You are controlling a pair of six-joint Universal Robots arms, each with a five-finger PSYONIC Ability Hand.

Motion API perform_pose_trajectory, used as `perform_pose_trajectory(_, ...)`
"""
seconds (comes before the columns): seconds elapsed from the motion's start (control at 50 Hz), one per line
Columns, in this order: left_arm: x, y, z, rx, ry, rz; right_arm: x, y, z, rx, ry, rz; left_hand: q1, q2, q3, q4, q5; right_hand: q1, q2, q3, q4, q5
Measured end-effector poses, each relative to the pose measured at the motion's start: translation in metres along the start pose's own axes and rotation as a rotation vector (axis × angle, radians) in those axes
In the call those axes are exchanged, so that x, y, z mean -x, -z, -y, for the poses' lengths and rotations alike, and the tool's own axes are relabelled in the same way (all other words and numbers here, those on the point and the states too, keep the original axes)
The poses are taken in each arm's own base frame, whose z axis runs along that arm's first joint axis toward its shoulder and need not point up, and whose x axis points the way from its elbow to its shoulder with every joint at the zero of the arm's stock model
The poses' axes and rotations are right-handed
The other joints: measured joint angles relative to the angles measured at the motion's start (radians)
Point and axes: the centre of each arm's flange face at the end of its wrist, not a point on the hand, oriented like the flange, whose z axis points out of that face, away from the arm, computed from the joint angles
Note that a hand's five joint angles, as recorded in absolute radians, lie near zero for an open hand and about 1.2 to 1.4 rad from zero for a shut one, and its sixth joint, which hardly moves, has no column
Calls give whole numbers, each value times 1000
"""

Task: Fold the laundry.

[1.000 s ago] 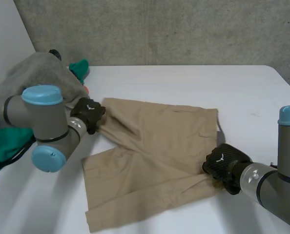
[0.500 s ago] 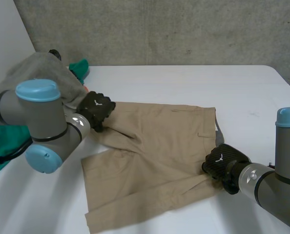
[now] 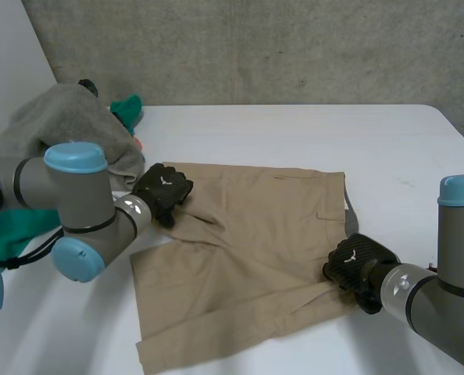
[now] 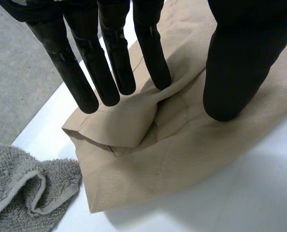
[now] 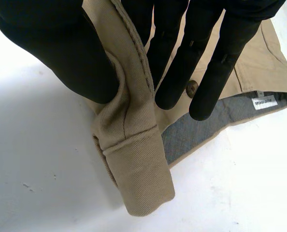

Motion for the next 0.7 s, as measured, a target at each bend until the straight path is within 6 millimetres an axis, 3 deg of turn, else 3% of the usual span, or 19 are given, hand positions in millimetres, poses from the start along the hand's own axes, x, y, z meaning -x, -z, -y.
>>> perform_pose_trajectory(0.16, 0, -9, -3, -4, -1, 1, -2, -1, -1, 3, -4, -5, 47, 56, 54, 57, 54, 0, 0, 0, 0, 0)
perform_pose_trajectory(0.24, 0, -12, -4, -5, -1, 2, -4, -2, -2, 4, -8, -13, 187, 185, 174, 183, 171, 0, 0, 0, 0, 0)
perform_pose_trajectory(0.26, 0, -13, -4, -5, -2, 3, -5, -2, -2, 3, -9, -17, 380, 385, 378, 391, 369, 0, 0, 0, 0, 0)
perform_pose_trajectory(0.42, 3, -13, -3, 8, -6, 22, -8, -3, -2, 0, -11, -28, 400, 467, 456, 473, 414, 0, 0, 0, 0, 0)
perform_pose_trajectory(0.54, 14, -4, 5, 33, -10, 83, -8, -3, -2, -2, -10, -29, 400, 467, 456, 475, 414, 0, 0, 0, 0, 0)
perform_pose_trajectory(0.58, 28, 10, 17, 50, -11, 146, -8, -3, -2, -3, -9, -30, 400, 467, 456, 476, 414, 0, 0, 0, 0, 0)
perform_pose_trajectory(0.7, 36, 33, 28, 65, -6, 189, -7, -2, -1, -4, -8, -29, 404, 468, 456, 476, 414, 0, 0, 0, 0, 0)
